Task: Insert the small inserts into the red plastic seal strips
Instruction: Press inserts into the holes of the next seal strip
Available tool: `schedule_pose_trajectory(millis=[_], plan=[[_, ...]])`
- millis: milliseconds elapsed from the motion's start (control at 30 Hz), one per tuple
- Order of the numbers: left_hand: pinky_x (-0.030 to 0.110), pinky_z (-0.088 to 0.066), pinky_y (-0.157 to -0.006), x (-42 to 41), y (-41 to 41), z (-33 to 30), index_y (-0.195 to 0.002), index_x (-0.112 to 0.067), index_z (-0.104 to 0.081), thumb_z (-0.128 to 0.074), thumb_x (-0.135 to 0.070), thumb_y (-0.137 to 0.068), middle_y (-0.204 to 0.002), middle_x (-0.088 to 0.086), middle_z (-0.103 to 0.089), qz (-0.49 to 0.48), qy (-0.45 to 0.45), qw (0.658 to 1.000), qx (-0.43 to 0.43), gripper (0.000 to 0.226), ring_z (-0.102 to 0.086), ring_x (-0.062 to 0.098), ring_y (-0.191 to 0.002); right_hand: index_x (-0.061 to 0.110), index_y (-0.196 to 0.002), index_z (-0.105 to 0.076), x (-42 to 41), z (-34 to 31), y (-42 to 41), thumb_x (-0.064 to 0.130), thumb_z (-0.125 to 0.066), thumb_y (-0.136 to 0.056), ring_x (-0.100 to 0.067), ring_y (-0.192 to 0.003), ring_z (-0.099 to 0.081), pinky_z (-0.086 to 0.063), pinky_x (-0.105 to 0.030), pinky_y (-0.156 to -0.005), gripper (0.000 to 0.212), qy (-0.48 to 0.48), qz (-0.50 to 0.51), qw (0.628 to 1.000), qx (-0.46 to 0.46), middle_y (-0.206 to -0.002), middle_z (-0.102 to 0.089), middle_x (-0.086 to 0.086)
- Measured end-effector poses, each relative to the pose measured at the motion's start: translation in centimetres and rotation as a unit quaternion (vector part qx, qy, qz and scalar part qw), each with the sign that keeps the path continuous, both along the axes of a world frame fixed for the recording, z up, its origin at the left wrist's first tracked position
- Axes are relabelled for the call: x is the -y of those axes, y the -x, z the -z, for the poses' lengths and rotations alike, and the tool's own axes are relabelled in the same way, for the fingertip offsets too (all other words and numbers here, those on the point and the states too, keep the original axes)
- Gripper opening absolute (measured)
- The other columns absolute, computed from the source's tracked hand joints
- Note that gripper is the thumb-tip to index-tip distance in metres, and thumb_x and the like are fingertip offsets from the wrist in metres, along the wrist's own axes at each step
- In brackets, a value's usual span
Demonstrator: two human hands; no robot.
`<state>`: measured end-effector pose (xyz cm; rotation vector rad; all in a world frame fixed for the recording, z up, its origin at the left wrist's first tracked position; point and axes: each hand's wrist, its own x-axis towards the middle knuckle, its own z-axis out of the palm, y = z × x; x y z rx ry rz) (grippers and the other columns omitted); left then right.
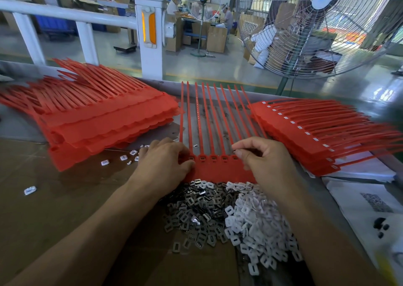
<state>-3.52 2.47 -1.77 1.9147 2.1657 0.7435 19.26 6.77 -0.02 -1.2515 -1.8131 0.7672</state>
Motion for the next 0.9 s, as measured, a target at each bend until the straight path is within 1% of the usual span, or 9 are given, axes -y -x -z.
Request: schedule_pose_trajectory(millis=[33, 100, 200, 300, 367, 433, 600, 800, 900], plan=[[0.042, -0.025, -0.109, 0.0, 0.0, 0.0, -0.122, -0.038, -0.065, -0.061, -0.054, -0.092, -0.126, -0.012, -0.056, 0.000, 0.000, 1.000, 0.001, 0.034, -0.043, 0.016, -0.124, 0.038, -0.091, -0.077, -0.1, 0.0, -0.2, 0.023, -0.072, -0.096, 0.001, -0.079, -0.069, -0.057, -0.029, -0.078, 0.017, 0.002, 0.013, 1.000, -0.003, -0.086, -0.074, 0.025], [0.042, -0.025, -0.109, 0.0, 0.0, 0.0, -0.122, -0.038, -0.065, -0.061, -0.054, -0.093, -0.126, -0.012, -0.056, 0.000, 0.001, 1.000, 0.002, 0.034, -0.043, 0.016, -0.124, 0.038, -0.090, -0.077, -0.5, 0.0, -0.8, 0.024, -0.073, -0.095, -0.001, -0.076, -0.069, -0.058, -0.031, -0.075, 0.015, 0.002, 0.044, 0.999, -0.011, -0.084, -0.073, 0.024], [0.043, -0.025, -0.109, 0.0, -0.1, 0.0, -0.122, -0.038, -0.065, -0.061, -0.054, -0.093, -0.125, -0.011, -0.056, -0.001, 0.000, 1.000, 0.002, 0.033, -0.043, 0.016, -0.124, 0.032, -0.089, -0.078, -1.8, 0.1, -2.4, 0.021, -0.073, -0.093, -0.002, -0.068, -0.065, -0.051, -0.023, -0.068, 0.013, -0.007, 0.100, 0.995, 0.027, -0.076, -0.073, 0.015], [0.042, -0.025, -0.108, 0.0, -0.1, 0.0, -0.122, -0.038, -0.065, -0.061, -0.054, -0.093, -0.125, -0.012, -0.056, 0.000, 0.001, 1.000, 0.002, 0.033, -0.043, 0.015, -0.123, 0.027, -0.088, -0.078, -3.0, 0.3, -4.1, 0.016, -0.075, -0.091, 0.005, -0.076, -0.060, -0.040, -0.014, -0.067, 0.011, -0.013, 0.147, 0.986, 0.079, -0.084, -0.070, 0.017], [0.042, -0.025, -0.108, -0.1, -0.1, 0.0, -0.122, -0.038, -0.064, -0.061, -0.053, -0.093, -0.126, -0.012, -0.056, -0.001, 0.002, 1.000, 0.002, 0.033, -0.043, 0.016, -0.124, 0.027, -0.085, -0.075, -3.5, 0.6, -5.0, 0.015, -0.076, -0.090, 0.004, -0.076, -0.059, -0.036, -0.012, -0.063, 0.013, -0.003, 0.165, 0.982, 0.093, -0.083, -0.069, 0.015], [0.043, -0.025, -0.108, -0.1, -0.1, 0.0, -0.122, -0.038, -0.064, -0.061, -0.053, -0.093, -0.126, -0.011, -0.056, -0.001, 0.004, 1.000, 0.001, 0.033, -0.043, 0.016, -0.124, 0.028, -0.083, -0.073, -3.8, 0.9, -5.4, 0.016, -0.077, -0.089, 0.002, -0.074, -0.059, -0.035, -0.014, -0.060, 0.013, 0.004, 0.174, 0.979, 0.106, -0.082, -0.069, 0.013], [0.042, -0.025, -0.108, 0.0, -0.1, 0.0, -0.123, -0.037, -0.064, -0.061, -0.053, -0.093, -0.127, -0.011, -0.056, -0.001, 0.003, 1.000, 0.001, 0.034, -0.043, 0.017, -0.125, 0.028, -0.083, -0.073, -4.2, 1.3, -5.4, 0.018, -0.077, -0.090, 0.001, -0.069, -0.059, -0.033, -0.013, -0.054, 0.013, 0.007, 0.183, 0.976, 0.115, -0.079, -0.066, 0.017], [0.041, -0.025, -0.107, 0.0, -0.1, 0.0, -0.122, -0.038, -0.065, -0.063, -0.053, -0.092, -0.126, -0.011, -0.056, -0.001, 0.000, 1.000, 0.005, 0.033, -0.043, 0.017, -0.124, 0.027, -0.084, -0.074, -4.4, 1.7, -4.7, 0.017, -0.076, -0.090, 0.003, -0.073, -0.059, -0.037, -0.013, -0.060, 0.012, 0.010, 0.177, 0.976, 0.124, -0.082, -0.070, 0.013], [0.042, -0.026, -0.107, 0.0, 0.0, 0.1, -0.122, -0.038, -0.065, -0.062, -0.053, -0.092, -0.125, -0.011, -0.056, -0.001, 0.000, 1.000, 0.004, 0.033, -0.043, 0.016, -0.123, 0.030, -0.080, -0.074, -4.5, 1.7, -4.6, 0.017, -0.075, -0.090, 0.004, -0.071, -0.059, -0.035, -0.012, -0.058, 0.016, 0.014, 0.176, 0.975, 0.139, -0.076, -0.067, 0.018]])
